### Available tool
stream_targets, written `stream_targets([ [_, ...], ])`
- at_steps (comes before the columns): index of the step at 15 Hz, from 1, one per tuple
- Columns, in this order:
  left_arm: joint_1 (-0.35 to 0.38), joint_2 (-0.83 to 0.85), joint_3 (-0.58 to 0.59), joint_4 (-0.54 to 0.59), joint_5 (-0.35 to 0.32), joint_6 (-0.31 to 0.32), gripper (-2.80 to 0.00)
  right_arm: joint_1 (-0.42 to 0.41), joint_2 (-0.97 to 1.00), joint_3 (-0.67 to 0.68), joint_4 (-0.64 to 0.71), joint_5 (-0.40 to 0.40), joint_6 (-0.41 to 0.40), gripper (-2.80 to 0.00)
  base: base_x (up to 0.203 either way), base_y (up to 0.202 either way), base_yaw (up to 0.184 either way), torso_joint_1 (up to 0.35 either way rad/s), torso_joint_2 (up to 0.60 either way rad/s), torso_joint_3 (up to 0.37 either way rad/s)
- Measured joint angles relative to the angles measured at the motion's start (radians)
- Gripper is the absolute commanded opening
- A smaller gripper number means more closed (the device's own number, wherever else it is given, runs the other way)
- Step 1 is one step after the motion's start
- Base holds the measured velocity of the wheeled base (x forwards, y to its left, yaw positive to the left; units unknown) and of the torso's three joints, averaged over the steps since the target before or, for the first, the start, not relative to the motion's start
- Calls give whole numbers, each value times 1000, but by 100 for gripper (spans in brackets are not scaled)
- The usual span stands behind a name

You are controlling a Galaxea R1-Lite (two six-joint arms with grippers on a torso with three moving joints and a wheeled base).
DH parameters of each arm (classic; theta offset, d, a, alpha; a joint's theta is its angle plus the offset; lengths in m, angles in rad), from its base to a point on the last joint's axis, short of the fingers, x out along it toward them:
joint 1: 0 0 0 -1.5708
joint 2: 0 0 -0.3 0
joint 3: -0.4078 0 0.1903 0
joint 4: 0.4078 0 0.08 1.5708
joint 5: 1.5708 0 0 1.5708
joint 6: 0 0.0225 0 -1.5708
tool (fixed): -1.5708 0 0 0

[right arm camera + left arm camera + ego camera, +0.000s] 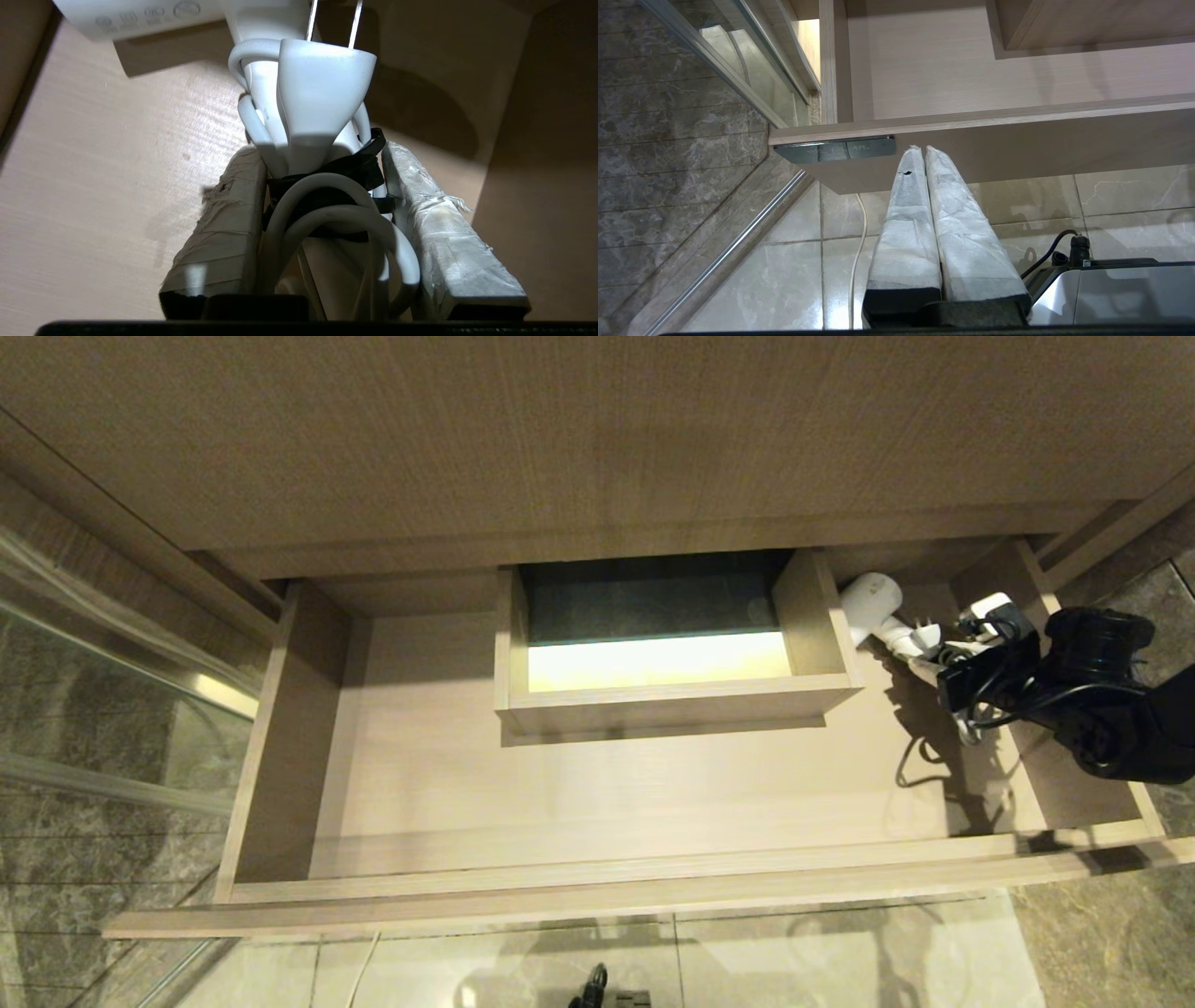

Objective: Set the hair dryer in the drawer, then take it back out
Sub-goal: Put it into the drawer

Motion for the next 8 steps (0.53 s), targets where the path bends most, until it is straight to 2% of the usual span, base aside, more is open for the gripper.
stream_targets([
  [8, 0, 0, 0, 0, 0, 1, -280, 11, -57, 38, 39, -19, 9, 0, 0, 0, 0, 0, 0, 0],
])
